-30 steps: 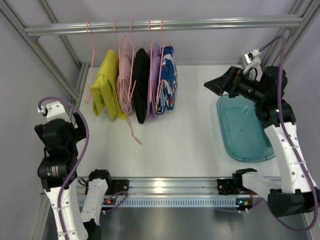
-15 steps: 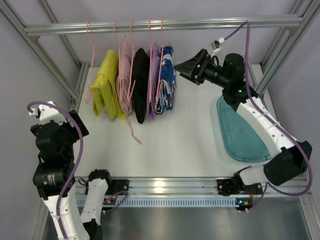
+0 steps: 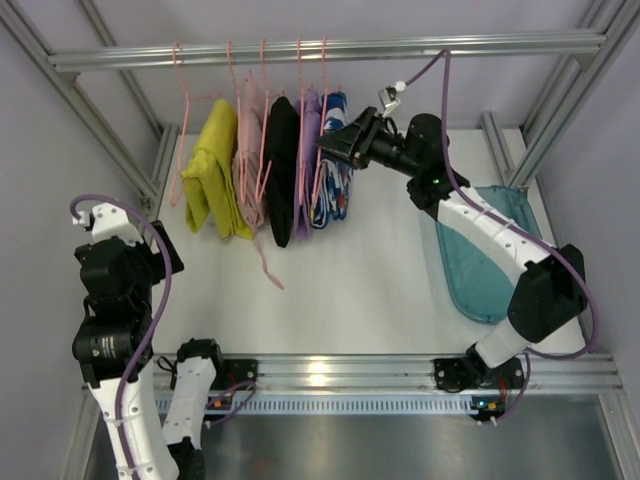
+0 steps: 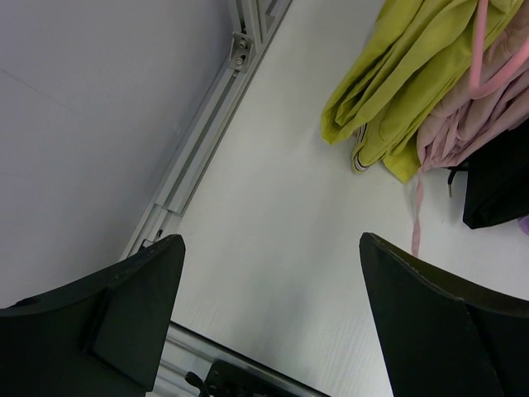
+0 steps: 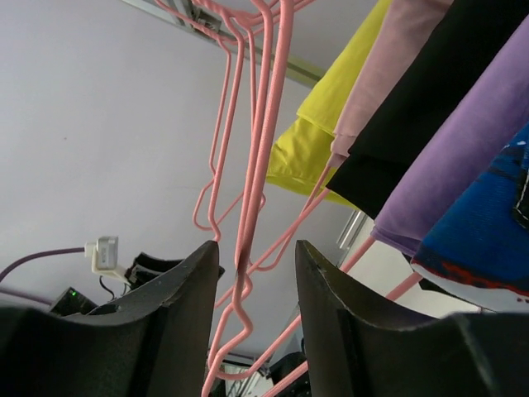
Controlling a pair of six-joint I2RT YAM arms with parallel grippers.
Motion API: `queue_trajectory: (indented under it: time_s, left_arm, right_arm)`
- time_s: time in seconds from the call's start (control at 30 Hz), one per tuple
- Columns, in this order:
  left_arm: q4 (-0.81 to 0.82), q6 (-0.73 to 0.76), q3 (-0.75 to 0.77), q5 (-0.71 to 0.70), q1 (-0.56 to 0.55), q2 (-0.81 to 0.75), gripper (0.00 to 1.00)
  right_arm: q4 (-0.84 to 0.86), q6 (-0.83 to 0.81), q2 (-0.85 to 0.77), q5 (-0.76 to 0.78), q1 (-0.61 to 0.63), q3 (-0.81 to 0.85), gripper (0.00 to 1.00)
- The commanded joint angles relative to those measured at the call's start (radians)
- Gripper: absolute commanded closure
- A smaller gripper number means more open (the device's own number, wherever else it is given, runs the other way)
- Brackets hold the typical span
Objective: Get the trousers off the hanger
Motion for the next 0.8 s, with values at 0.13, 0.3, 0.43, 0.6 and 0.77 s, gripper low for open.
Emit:
queue_trajectory:
  time_s: [0.13,0.3,0.43,0.6,0.77]
  left_arm:
    - [0.078,0.034,-0.032,0.011,0.006,-0.02,0.08]
    - [0.088,0.041,-0.043,0.011,0.006,-0.019,0.07]
    - [0.088,0.034,-0.023,0.033,0.006,-0.002,0.07]
    - [0.091,0.008,0.041,0.143,0.006,0.041,0.07]
    - [0.112,-0.04,0.086,0.209,0.006,0.079,0.09]
  right_arm:
    - [0.207,0.025,0.078,-0.021,0.041,0.096,0.61]
    - [0.239,0.029,0.098,-0.03,0.056,0.112,0.77]
    - [0.227,0.022,0.081,-0.044,0.053,0.106,1.0]
    - [0.251,-0.006,0.027,-0.071,0.027,0.122,1.0]
    - [0.294,-0.05,-0.006,-0.114,0.023,0.165,1.0]
